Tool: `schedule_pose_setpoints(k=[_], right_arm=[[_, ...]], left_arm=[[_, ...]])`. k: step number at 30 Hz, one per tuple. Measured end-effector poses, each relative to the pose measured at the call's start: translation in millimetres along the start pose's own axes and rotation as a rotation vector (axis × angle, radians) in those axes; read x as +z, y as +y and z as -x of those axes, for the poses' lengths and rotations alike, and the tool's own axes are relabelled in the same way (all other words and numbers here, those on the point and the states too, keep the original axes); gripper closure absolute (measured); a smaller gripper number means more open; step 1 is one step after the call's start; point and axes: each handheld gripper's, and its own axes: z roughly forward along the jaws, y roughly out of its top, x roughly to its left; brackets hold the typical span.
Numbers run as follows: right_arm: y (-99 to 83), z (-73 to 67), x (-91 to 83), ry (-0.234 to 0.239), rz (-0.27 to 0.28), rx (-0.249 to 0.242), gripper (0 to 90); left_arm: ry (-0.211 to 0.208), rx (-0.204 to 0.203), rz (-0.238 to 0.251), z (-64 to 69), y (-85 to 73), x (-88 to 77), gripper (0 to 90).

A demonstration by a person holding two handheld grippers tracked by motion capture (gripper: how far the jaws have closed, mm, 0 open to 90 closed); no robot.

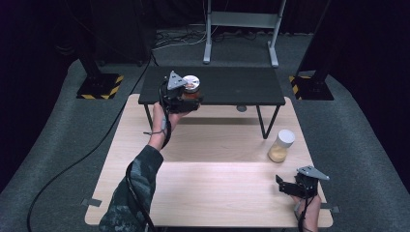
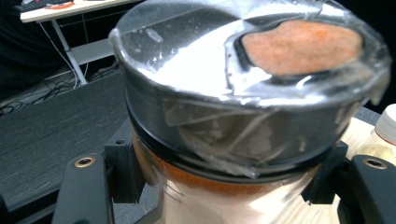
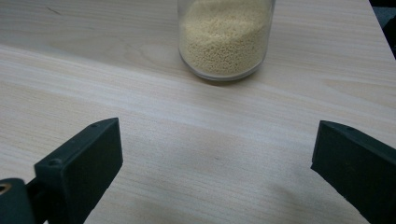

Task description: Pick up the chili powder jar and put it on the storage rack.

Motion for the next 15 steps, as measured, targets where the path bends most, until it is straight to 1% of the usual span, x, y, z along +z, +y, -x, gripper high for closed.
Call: schedule_pose_setpoints(k=[9,15], right_arm=[[0.7,0.2,0.3,0.001,-0.004,0.0,0.4],[1.0,0.2,0.4,0.002,-0.006,-0.001,0.4]], left_arm=[[0.002,0.003,0.001,-0.8,7.8,5.2,31.0],[0.001,0.006,-0.007,-1.5,12.7,12.6,31.0]])
